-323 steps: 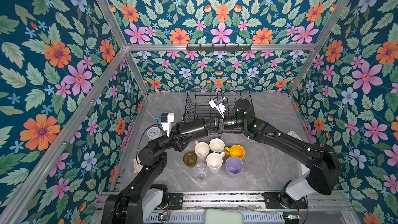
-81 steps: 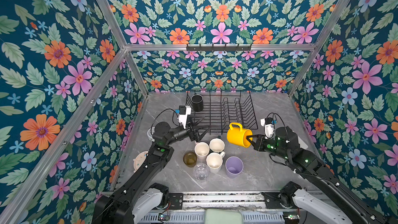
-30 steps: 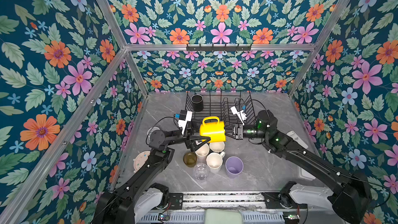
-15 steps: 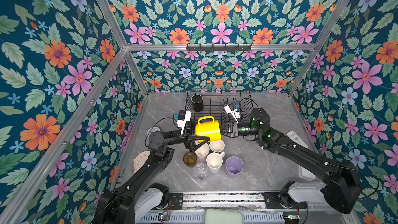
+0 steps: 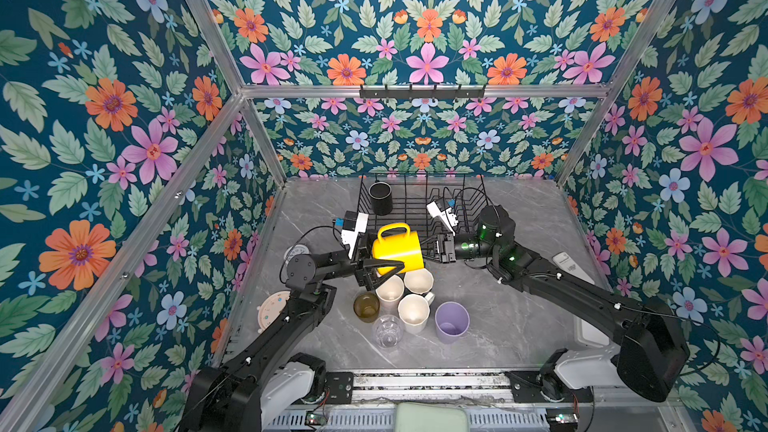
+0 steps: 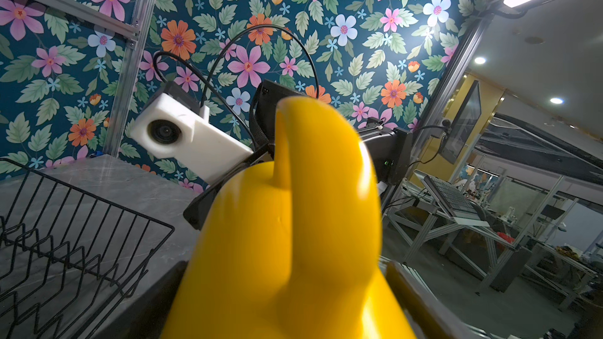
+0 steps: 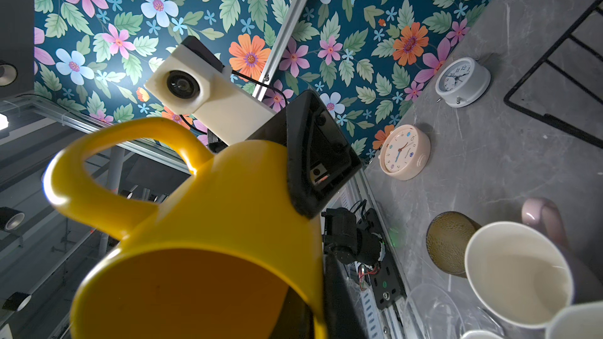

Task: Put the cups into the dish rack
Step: 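Hand the yellow mug from the right gripper to the left gripper, then place the yellow mug upright in the dish rack with the left gripper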

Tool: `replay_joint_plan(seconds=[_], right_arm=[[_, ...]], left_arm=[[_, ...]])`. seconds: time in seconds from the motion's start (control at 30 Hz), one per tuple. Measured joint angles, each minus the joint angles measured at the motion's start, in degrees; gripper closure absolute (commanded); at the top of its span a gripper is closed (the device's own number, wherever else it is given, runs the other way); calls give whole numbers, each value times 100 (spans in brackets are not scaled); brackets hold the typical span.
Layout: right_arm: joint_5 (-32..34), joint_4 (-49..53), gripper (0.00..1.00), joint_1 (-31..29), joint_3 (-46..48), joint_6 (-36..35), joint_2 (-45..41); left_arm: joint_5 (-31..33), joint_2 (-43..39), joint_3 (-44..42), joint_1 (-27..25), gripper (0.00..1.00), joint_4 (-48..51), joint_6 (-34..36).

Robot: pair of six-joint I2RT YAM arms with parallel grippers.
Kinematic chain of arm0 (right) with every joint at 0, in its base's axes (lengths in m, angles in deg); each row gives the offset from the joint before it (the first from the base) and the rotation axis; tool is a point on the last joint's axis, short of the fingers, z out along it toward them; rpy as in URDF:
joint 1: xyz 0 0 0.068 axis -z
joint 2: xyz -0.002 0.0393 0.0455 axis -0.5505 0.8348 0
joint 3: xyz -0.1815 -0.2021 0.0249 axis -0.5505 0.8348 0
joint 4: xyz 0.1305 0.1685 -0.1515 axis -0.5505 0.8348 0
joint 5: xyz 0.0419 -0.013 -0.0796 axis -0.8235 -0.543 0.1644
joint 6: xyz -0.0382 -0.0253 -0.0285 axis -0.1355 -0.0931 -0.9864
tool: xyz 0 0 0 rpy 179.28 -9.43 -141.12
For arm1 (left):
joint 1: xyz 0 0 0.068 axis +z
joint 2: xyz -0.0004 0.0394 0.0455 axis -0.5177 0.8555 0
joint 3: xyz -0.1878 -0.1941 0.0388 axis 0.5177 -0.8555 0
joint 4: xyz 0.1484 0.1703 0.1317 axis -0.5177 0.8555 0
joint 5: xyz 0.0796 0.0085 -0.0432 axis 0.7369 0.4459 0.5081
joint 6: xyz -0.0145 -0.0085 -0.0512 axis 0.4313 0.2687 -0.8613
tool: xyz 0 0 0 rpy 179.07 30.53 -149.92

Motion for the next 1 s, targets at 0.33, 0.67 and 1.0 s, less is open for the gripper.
replay_joint_plan(seconds=[0.33, 0.67, 1.0], right_arm=[[2, -2, 100, -9, -44, 39, 17], [177, 90, 97, -28, 4, 33, -101], [546, 374, 72, -26, 83, -101, -452]], left_arm=[[35, 31, 7, -2, 20, -90, -87], [31, 42, 39, -4, 68, -83, -122], [-168, -72, 188, -22, 100, 221, 13]])
